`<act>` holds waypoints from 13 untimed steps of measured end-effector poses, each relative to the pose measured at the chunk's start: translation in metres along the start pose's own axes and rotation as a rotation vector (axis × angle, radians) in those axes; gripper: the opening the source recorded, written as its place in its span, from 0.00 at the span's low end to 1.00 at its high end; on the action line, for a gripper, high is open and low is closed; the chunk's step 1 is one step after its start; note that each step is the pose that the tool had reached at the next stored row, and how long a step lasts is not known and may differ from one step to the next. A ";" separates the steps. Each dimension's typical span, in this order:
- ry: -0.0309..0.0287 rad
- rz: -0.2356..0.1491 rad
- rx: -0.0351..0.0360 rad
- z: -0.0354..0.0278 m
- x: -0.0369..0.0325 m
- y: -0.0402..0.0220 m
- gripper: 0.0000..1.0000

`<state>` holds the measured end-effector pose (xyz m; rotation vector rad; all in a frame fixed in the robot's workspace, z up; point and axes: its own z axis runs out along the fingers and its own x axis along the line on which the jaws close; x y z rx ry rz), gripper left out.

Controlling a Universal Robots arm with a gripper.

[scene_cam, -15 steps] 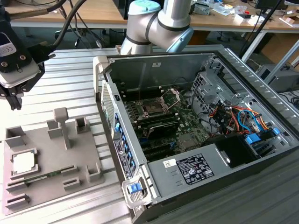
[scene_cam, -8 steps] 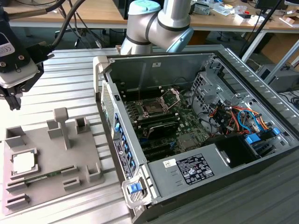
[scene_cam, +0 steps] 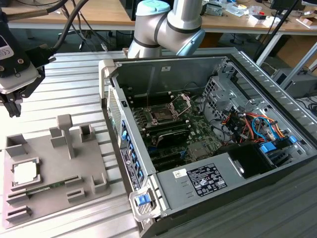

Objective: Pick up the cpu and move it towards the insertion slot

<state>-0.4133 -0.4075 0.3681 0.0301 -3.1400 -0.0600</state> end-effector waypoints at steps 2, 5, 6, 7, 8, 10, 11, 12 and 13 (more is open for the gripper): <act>0.0000 0.000 0.0000 0.0000 0.0004 0.0000 0.11; 0.0000 0.000 0.0000 0.0000 0.0010 0.0000 0.11; 0.0001 0.000 0.0000 0.0000 0.0012 0.0000 0.11; 0.0000 0.000 0.0000 0.0000 0.0015 0.0000 0.11; 0.0000 0.000 0.0000 0.0000 0.0018 0.0000 0.11; 0.0000 0.000 0.0000 0.0000 0.0022 0.0000 0.11; 0.0000 0.000 0.0000 0.0000 0.0024 0.0001 0.11; 0.0000 0.000 0.0000 0.0000 0.0027 0.0000 0.11; -0.0001 0.000 0.0000 0.0001 0.0031 0.0001 0.11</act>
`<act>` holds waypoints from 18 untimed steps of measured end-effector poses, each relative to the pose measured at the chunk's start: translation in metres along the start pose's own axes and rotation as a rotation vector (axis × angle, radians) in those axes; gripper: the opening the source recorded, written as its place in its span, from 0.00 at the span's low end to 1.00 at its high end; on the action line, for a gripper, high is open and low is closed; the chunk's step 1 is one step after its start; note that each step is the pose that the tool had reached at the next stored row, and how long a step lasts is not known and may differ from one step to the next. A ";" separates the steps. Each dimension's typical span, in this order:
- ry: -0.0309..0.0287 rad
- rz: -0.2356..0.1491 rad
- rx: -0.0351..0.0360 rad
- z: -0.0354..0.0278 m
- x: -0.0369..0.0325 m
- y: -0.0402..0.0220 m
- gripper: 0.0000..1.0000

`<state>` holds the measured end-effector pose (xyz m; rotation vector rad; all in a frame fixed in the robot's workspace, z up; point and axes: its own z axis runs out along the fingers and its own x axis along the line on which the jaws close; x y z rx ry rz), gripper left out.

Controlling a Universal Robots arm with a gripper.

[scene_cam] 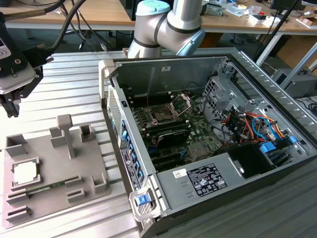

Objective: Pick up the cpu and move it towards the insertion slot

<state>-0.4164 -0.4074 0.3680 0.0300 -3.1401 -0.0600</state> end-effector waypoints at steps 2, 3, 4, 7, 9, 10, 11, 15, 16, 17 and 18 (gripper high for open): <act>0.0001 0.000 0.0000 0.0000 0.0007 0.0000 0.11; 0.0001 0.000 0.0000 0.0000 0.0008 0.0000 0.11; 0.0001 0.000 0.0000 0.0000 0.0012 0.0000 0.11; 0.0001 0.000 0.0000 0.0000 0.0018 0.0000 0.11; 0.0000 0.000 0.0000 0.0000 0.0020 0.0000 0.11; 0.0001 0.000 0.0000 0.0000 0.0022 0.0000 0.11; 0.0000 0.000 0.0000 0.0000 0.0024 0.0000 0.11; 0.0001 0.000 0.0000 0.0000 0.0031 0.0000 0.11; 0.0000 0.000 0.0000 0.0001 0.0032 0.0001 0.11; 0.0001 0.000 0.0000 0.0000 0.0035 0.0000 0.11; 0.0001 0.000 0.0000 0.0000 0.0036 0.0001 0.11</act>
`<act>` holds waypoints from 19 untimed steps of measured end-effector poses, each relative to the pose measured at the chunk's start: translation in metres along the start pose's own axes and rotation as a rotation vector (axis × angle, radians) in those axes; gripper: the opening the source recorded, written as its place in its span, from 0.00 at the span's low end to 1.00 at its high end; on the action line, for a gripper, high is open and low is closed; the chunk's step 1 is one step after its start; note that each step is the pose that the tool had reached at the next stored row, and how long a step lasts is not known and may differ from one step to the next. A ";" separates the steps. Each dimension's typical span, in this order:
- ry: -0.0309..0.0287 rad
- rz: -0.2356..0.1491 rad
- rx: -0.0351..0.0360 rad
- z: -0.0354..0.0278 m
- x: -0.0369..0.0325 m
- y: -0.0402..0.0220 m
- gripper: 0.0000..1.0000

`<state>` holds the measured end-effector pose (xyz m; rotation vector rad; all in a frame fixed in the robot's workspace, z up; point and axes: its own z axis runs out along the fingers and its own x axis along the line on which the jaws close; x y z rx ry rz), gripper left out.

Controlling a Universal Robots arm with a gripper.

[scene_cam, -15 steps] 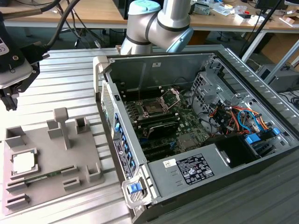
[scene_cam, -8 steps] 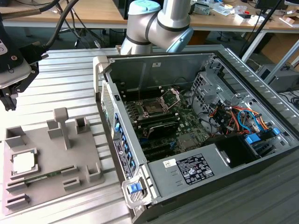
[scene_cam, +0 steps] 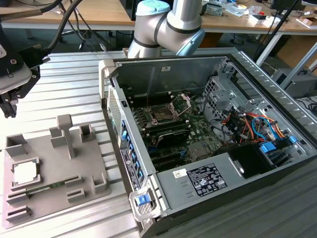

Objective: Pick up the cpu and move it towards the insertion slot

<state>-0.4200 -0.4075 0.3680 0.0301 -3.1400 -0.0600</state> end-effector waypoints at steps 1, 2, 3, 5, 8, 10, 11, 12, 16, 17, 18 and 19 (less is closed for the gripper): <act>0.0000 0.000 0.0000 0.0001 0.0004 0.0000 0.11; 0.0000 0.000 0.0000 0.0001 0.0008 0.0000 0.11; 0.0000 0.000 0.0000 0.0001 0.0009 0.0000 0.11; 0.0000 0.000 0.0000 0.0001 0.0013 0.0000 0.11; 0.0000 0.000 0.0001 0.0001 0.0021 0.0001 0.11; 0.0000 0.000 0.0003 0.0001 0.0023 0.0000 0.11; 0.0000 0.000 0.0005 0.0002 0.0025 0.0000 0.11; 0.0000 0.000 0.0006 0.0002 0.0026 0.0000 0.11; 0.0000 0.000 0.0020 0.0007 0.0061 0.0001 0.11; 0.0001 0.000 0.0021 0.0007 0.0063 0.0001 0.11; 0.0000 0.000 0.0020 0.0008 0.0065 0.0001 0.11; 0.0001 0.000 0.0020 0.0007 0.0067 0.0001 0.11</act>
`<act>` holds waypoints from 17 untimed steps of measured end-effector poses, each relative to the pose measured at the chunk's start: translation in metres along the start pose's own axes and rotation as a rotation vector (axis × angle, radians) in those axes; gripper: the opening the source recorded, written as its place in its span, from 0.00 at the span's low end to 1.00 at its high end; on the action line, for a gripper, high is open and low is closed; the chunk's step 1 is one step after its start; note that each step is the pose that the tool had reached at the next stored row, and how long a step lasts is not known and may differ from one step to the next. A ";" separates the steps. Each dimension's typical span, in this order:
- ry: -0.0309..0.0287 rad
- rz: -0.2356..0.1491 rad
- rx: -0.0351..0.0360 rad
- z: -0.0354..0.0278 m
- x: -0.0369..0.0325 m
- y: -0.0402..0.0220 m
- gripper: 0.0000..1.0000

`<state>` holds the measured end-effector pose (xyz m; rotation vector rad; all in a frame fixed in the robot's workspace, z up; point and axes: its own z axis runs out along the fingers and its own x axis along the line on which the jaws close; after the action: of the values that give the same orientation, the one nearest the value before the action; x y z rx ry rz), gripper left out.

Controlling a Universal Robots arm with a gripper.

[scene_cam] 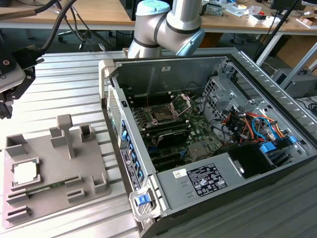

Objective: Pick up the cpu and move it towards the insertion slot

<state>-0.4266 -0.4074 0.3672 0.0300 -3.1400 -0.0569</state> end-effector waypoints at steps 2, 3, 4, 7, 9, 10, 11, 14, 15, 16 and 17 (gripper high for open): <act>-0.0001 0.000 0.0000 0.0000 0.0001 0.0000 0.11; 0.0000 0.000 0.0001 0.0001 0.0007 0.0000 0.11; 0.0000 0.000 0.0001 0.0003 0.0015 0.0000 0.11; -0.0001 0.000 0.0001 0.0004 0.0017 0.0000 0.11; 0.0001 0.000 0.0002 0.0004 0.0024 0.0000 0.11; 0.0000 0.000 0.0002 0.0004 0.0026 0.0000 0.11; 0.0000 0.000 0.0001 0.0004 0.0028 0.0000 0.11; 0.0001 0.000 0.0001 0.0005 0.0040 0.0001 0.11; 0.0000 0.000 0.0001 0.0005 0.0047 0.0001 0.11; 0.0000 0.000 0.0001 0.0006 0.0059 0.0001 0.11; -0.0001 0.000 0.0000 0.0008 0.0062 0.0000 0.11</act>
<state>-0.4329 -0.4075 0.3665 0.0303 -3.1401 -0.0569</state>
